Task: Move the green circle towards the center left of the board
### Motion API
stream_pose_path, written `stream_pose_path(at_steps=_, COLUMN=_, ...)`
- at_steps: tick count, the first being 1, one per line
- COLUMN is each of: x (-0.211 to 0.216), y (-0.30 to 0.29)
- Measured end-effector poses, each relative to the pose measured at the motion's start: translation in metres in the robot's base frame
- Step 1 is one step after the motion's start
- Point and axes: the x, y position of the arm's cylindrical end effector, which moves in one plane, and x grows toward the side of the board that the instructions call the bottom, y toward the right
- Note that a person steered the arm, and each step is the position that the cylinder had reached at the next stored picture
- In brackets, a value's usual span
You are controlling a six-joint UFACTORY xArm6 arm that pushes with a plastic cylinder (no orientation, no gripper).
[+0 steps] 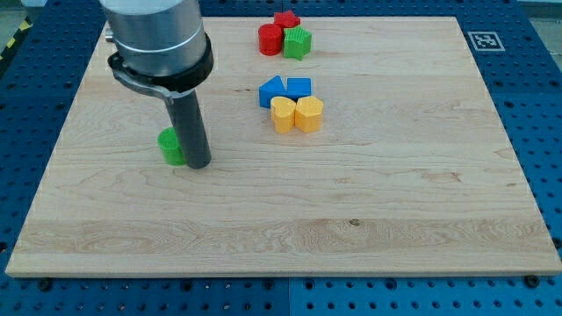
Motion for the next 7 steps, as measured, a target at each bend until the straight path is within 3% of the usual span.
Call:
stream_pose_path(at_steps=1, x=0.009, y=0.0)
stream_pose_path(at_steps=2, x=-0.009, y=-0.011)
stream_pose_path(at_steps=5, x=0.029, y=-0.018)
stream_pose_path(at_steps=7, x=-0.062, y=-0.041)
